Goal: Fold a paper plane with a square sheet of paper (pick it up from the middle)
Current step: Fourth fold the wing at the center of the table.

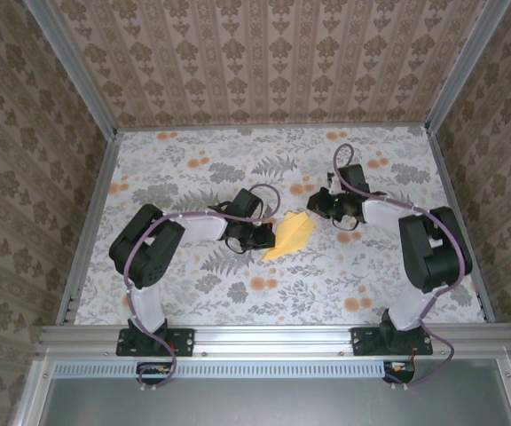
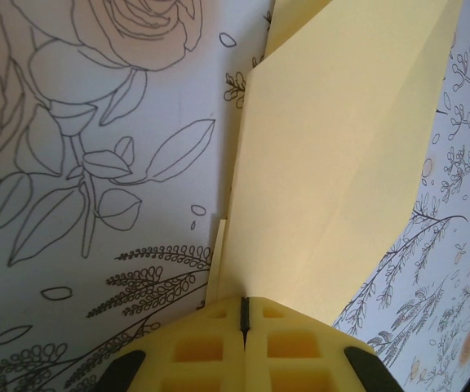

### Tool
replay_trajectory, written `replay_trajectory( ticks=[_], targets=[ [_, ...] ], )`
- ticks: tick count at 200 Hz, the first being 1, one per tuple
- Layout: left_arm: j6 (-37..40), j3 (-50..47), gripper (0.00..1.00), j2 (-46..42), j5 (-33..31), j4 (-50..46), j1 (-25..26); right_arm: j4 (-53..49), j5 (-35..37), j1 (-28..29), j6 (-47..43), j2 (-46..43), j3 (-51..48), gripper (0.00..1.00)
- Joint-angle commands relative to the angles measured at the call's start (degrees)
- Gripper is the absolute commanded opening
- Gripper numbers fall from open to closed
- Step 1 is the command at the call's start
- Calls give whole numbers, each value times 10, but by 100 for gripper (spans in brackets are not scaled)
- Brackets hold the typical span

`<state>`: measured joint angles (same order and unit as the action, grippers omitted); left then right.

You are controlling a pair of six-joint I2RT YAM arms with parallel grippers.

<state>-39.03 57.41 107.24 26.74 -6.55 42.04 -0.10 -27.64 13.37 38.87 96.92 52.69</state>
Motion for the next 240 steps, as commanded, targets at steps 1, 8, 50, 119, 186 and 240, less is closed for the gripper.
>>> replay_trajectory(
  ticks=[1, 8, 50, 119, 186, 240],
  targets=[
    [7, -30, 0, 26, -41, -79, 10, 4, -21, 36, 25, -14, -25, 10],
    [8, -29, 0, 25, -41, -80, 10, 4, -21, 50, 31, -10, -28, 10],
    [19, -23, 0, 9, -37, -71, 10, 33, -34, 103, 68, 28, -41, 9],
    [15, -12, 8, -53, 19, -3, 9, 25, -14, 117, 77, 75, -48, 8],
    [-50, -59, 26, -93, 32, 46, 33, 18, 7, 117, 95, 89, -46, 7],
    [-60, -76, 24, -79, -7, 46, 30, 18, 9, 116, 100, 93, -49, 7]
  ],
)
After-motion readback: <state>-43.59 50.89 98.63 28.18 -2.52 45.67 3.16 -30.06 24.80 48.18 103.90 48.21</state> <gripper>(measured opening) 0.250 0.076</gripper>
